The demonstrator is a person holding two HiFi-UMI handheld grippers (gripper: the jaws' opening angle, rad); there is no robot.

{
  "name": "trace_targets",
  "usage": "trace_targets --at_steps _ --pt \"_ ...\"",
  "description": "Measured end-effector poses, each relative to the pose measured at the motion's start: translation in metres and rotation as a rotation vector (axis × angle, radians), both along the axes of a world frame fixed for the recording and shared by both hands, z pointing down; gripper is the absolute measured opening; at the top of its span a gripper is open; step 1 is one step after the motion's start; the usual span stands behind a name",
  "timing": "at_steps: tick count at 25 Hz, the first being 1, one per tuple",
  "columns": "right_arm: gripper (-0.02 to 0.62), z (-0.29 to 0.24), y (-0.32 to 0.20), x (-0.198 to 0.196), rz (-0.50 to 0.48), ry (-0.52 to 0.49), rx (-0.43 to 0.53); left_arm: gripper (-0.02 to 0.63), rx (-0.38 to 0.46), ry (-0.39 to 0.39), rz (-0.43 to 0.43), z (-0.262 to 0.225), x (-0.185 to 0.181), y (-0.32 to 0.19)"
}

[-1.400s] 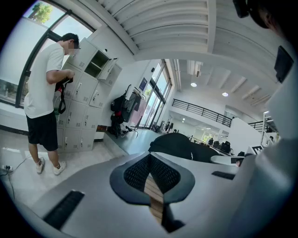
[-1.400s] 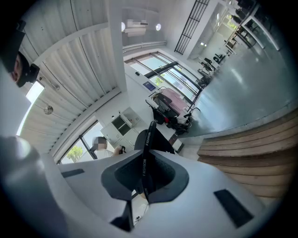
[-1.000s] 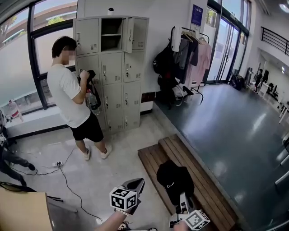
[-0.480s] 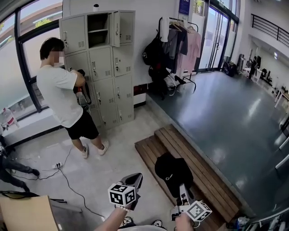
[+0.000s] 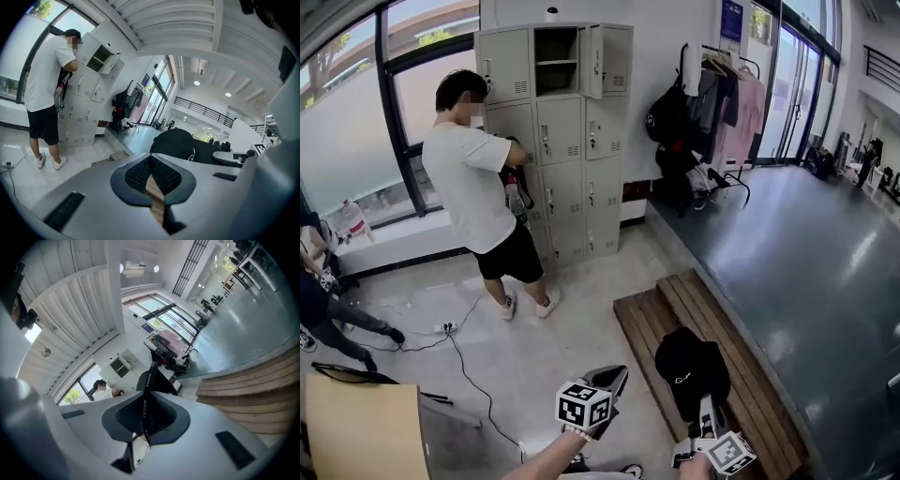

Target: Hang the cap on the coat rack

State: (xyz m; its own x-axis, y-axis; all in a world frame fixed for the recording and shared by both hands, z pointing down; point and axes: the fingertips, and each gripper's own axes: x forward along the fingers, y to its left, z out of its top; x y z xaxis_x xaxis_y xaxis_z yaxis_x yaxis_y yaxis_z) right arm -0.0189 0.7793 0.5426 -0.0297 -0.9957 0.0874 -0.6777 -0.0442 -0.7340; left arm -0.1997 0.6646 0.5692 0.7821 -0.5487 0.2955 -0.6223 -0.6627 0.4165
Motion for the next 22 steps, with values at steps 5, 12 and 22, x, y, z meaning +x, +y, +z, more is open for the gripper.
trace_targets --at_steps 5,12,22 --pt "0.018 -0.005 -0.006 -0.008 -0.037 -0.015 0.034 0.003 -0.004 0.003 -0.019 0.002 -0.01 0.0" --pt "0.018 -0.006 -0.013 -0.026 -0.064 -0.035 0.056 0.003 -0.008 0.008 -0.033 0.004 -0.026 -0.005" --pt "0.018 -0.001 -0.016 -0.036 -0.056 -0.029 0.016 0.003 -0.016 0.023 -0.004 0.007 -0.029 -0.012"
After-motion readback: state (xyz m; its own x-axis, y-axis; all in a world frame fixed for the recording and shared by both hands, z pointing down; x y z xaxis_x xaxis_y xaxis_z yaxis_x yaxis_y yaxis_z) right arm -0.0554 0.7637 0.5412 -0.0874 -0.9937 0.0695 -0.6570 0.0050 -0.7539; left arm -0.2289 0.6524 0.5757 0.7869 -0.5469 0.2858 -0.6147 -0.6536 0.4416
